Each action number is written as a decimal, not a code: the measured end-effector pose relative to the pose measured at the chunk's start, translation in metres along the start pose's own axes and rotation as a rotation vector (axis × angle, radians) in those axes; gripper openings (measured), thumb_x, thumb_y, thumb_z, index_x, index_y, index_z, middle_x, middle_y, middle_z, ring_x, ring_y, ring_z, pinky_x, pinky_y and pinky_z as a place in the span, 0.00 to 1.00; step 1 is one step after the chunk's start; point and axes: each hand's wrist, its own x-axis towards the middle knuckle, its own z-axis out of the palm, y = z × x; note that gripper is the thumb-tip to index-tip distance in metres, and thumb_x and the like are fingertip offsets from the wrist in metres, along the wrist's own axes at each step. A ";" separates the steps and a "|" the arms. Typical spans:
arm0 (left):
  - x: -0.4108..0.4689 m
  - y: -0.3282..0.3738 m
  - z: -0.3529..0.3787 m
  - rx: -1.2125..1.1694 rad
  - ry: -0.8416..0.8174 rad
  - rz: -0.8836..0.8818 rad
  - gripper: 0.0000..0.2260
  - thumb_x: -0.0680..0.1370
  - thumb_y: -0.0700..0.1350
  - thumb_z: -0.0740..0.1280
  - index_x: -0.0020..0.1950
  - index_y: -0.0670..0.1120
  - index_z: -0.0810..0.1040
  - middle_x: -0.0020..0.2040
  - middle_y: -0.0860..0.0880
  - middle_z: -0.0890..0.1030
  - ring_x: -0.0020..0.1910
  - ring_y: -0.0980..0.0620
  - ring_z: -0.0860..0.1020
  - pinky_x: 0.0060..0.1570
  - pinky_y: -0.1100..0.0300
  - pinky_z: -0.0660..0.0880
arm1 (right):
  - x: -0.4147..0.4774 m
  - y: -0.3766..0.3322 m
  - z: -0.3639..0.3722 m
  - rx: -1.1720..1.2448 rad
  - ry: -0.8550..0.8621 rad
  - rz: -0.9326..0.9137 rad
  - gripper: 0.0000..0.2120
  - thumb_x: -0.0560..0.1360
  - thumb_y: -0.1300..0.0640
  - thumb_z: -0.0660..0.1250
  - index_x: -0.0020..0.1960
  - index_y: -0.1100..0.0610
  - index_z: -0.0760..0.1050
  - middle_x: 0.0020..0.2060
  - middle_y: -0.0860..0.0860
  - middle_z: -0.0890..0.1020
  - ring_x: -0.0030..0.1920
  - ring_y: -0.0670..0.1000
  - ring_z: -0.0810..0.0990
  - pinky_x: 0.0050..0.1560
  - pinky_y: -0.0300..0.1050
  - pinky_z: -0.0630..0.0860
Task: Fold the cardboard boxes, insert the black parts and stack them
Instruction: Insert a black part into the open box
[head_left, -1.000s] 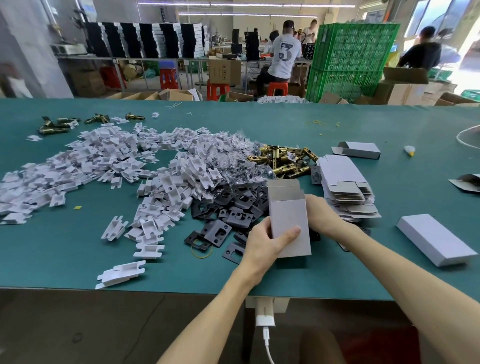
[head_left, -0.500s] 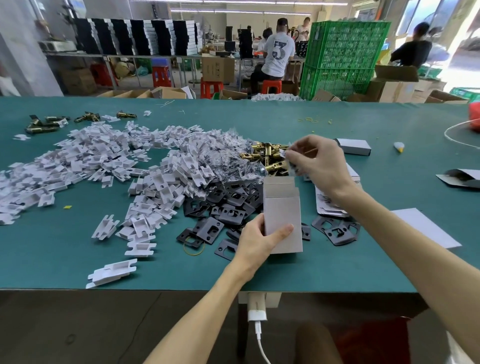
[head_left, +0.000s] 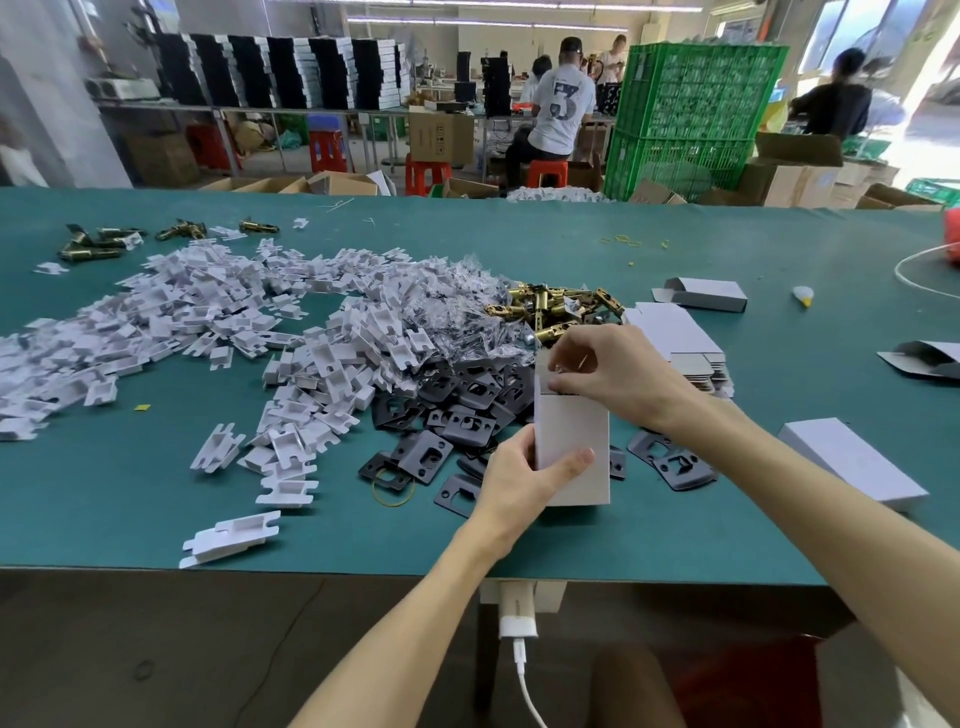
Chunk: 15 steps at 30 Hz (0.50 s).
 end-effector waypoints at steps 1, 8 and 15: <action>0.000 0.000 0.000 -0.001 -0.004 0.000 0.21 0.74 0.54 0.79 0.63 0.51 0.80 0.55 0.50 0.86 0.55 0.52 0.85 0.53 0.54 0.84 | 0.000 0.001 -0.001 -0.026 -0.013 0.000 0.05 0.75 0.54 0.76 0.47 0.53 0.80 0.39 0.43 0.81 0.42 0.45 0.80 0.42 0.38 0.75; -0.001 -0.001 -0.001 0.003 0.001 0.008 0.19 0.73 0.55 0.80 0.61 0.53 0.80 0.53 0.53 0.86 0.53 0.54 0.85 0.50 0.58 0.83 | 0.000 -0.001 -0.005 -0.068 -0.056 -0.019 0.06 0.74 0.53 0.76 0.47 0.54 0.82 0.41 0.46 0.82 0.43 0.46 0.80 0.46 0.42 0.77; -0.001 -0.001 0.000 0.001 0.013 0.017 0.20 0.74 0.54 0.80 0.62 0.52 0.80 0.55 0.52 0.86 0.54 0.54 0.85 0.51 0.59 0.83 | 0.004 0.004 -0.007 0.103 0.278 -0.010 0.03 0.77 0.63 0.71 0.50 0.58 0.78 0.38 0.48 0.82 0.36 0.44 0.81 0.40 0.33 0.76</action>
